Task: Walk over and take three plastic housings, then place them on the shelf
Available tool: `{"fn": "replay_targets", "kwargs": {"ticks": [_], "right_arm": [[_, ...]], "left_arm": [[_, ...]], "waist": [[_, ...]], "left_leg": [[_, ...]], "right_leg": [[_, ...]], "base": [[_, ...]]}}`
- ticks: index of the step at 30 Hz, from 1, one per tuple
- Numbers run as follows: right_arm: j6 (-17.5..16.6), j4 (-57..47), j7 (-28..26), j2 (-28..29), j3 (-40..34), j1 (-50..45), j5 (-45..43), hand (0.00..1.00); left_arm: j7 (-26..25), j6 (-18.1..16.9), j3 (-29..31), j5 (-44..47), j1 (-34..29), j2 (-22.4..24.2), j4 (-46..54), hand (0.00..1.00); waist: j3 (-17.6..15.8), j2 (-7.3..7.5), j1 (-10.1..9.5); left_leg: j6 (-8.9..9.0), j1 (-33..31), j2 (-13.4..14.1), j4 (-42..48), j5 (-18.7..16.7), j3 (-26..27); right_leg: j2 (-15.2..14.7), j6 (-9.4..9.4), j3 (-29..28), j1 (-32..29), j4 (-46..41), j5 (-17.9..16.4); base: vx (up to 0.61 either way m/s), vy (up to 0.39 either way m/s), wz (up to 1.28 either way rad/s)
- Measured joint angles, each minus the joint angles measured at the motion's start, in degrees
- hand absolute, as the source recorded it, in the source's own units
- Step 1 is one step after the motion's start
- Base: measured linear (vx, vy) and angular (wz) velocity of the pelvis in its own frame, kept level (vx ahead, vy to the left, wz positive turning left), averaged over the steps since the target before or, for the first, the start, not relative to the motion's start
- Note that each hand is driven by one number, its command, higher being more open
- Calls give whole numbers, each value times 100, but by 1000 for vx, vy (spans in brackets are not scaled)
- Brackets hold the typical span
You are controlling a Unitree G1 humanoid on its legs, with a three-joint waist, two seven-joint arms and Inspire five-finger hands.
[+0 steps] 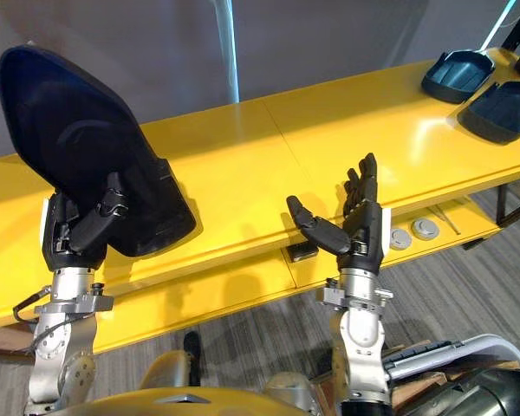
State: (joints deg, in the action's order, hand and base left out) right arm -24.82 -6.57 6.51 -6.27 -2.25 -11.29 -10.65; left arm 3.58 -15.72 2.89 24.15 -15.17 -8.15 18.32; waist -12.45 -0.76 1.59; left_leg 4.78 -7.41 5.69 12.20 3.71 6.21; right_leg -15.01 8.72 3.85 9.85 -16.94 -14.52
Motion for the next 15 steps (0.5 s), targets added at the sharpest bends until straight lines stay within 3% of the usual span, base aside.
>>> {"fn": "replay_targets", "kwargs": {"ticks": [5, 9, 15], "right_arm": [[-1, -197, -75, 37, 147, 152, 119, 100], [9, -347, 31, 38, 83, 90, 128, 100], [296, -353, 70, -27, 43, 66, 131, 100]], "left_arm": [[183, 371, 262, 5, -87, -107, 45, 0], [259, 762, 240, 80, 138, -166, 353, 0], [-69, 1645, 94, 563, 1092, -238, 326, 0]], "waist": [[34, 62, 15], [67, 115, 72], [191, -89, 325]], "left_leg": [[-106, 350, -25, -504, -27, 488], [-123, 379, -53, -712, 64, 628], [-63, 407, -31, -1379, 534, 835]], "right_leg": [[-95, 180, 75, -91, 456, 848], [-117, 203, 242, -114, 737, 957], [-55, 169, 346, -317, 1142, 928]], "base": [[119, 222, -49], [-17, 68, -22], [-104, -32, -20]]}}
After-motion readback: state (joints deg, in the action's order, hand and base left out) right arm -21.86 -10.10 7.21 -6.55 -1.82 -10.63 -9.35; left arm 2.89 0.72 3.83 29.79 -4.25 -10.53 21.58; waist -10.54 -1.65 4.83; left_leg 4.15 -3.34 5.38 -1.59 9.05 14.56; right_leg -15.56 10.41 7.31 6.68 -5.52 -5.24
